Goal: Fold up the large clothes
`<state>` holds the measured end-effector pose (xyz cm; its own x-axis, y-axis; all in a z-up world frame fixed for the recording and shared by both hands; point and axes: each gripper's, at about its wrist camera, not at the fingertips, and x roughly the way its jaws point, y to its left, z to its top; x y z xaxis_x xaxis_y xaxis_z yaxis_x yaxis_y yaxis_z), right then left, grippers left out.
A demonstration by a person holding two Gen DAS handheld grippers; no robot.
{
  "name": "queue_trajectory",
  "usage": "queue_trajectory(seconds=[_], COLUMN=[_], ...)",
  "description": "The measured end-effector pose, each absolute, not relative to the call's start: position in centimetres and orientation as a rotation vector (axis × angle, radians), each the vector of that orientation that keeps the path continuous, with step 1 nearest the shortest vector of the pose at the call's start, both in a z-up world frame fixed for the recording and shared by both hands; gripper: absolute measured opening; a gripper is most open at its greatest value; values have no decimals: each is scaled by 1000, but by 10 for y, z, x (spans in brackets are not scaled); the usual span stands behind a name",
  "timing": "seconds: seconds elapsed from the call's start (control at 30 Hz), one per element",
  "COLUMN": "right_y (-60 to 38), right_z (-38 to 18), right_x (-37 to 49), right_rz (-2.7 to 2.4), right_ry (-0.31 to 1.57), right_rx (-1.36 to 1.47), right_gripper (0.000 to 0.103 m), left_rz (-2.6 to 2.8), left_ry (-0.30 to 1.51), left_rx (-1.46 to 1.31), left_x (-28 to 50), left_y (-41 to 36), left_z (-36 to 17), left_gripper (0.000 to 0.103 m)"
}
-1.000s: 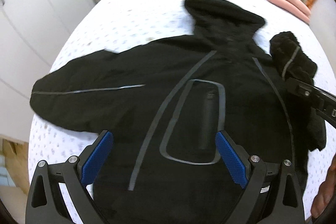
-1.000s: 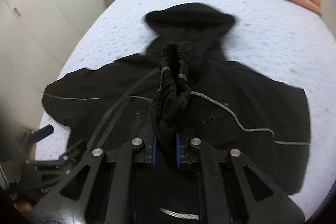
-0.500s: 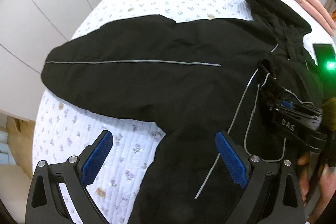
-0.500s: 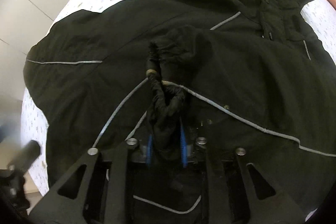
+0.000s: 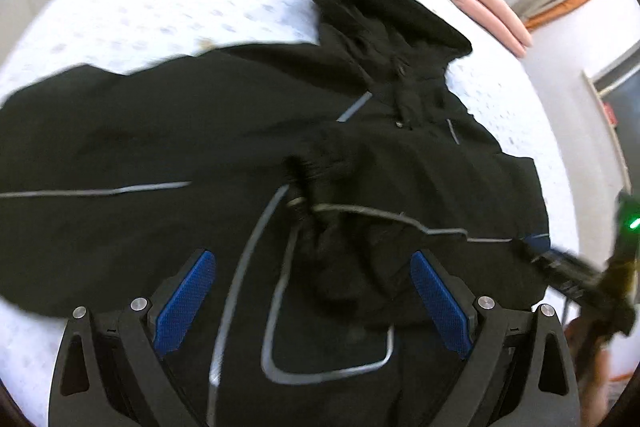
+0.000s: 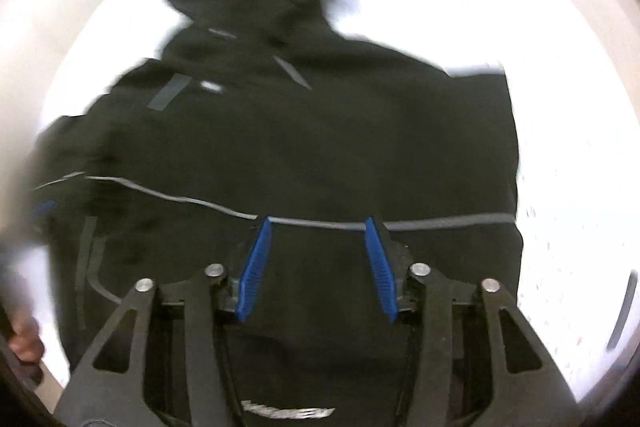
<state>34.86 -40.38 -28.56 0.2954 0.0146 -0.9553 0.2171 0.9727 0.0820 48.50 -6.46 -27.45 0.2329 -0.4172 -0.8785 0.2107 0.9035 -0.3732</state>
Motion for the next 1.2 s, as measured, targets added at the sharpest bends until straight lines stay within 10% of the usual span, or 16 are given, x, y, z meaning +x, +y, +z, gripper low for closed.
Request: queue_trajectory(seconds=[0.07, 0.13, 0.23, 0.57, 0.7, 1.2], right_y=[-419, -423, -419, -397, -377, -361], right_z=[-312, -337, -336, -288, -290, -306], right_x=[350, 352, 357, 362, 367, 383], right_rz=[-156, -131, -115, 12, 0, -21], right_ry=[1326, 1377, 1360, 1306, 1298, 1362], right_rx=[242, 302, 274, 247, 148, 133], right_gripper=[22, 21, 21, 26, 45, 47], left_rz=[-452, -502, -512, -446, -398, -508], left_ry=[1295, 1356, 1346, 1182, 1219, 1120], left_rx=[-201, -197, -197, -273, -243, -131], left_x=[495, 505, 510, 512, 516, 485], left_y=[-71, -79, -83, -22, -1, -36], left_z=[-288, -307, -314, -254, -275, -230], left_gripper=[81, 33, 22, 19, 20, 51])
